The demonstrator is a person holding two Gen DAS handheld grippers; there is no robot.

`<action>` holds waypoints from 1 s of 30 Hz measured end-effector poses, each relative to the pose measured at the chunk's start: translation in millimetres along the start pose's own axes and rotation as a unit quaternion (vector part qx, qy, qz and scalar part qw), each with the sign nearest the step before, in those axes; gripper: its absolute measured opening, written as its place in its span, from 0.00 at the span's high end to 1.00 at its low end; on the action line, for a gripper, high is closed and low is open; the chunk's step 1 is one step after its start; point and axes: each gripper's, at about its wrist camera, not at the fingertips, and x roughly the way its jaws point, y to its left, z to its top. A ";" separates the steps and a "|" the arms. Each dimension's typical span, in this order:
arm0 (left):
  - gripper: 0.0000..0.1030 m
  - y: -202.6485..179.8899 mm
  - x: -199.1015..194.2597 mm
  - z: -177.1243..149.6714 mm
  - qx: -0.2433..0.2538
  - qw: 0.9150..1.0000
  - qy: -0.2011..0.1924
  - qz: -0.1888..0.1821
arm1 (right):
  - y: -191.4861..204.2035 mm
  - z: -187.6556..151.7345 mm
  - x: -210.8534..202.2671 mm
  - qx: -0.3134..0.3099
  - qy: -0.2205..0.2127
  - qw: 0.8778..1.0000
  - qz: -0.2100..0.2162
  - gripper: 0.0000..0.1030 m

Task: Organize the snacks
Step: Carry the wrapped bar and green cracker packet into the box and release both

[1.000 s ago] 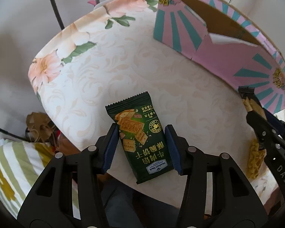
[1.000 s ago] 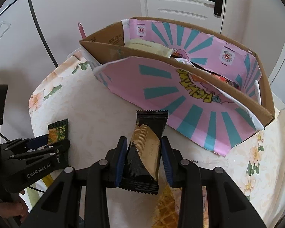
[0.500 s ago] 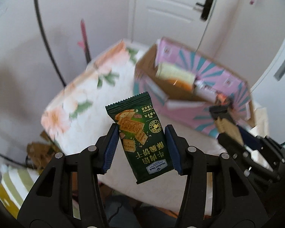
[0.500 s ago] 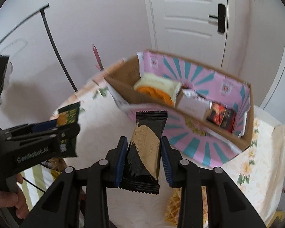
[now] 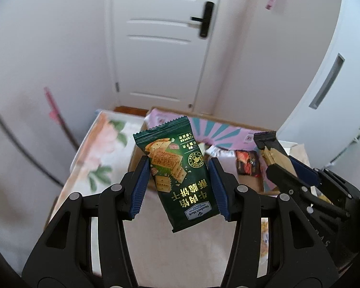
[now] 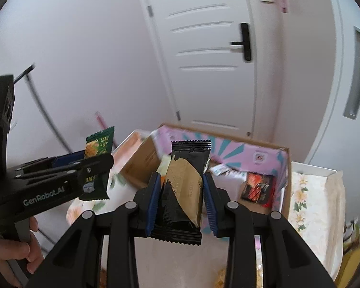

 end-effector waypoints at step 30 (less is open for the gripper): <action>0.00 -32.1 144.8 29.0 0.149 0.976 0.125 -0.095 | -80.6 9.2 53.4 0.185 0.044 0.971 -0.148 0.69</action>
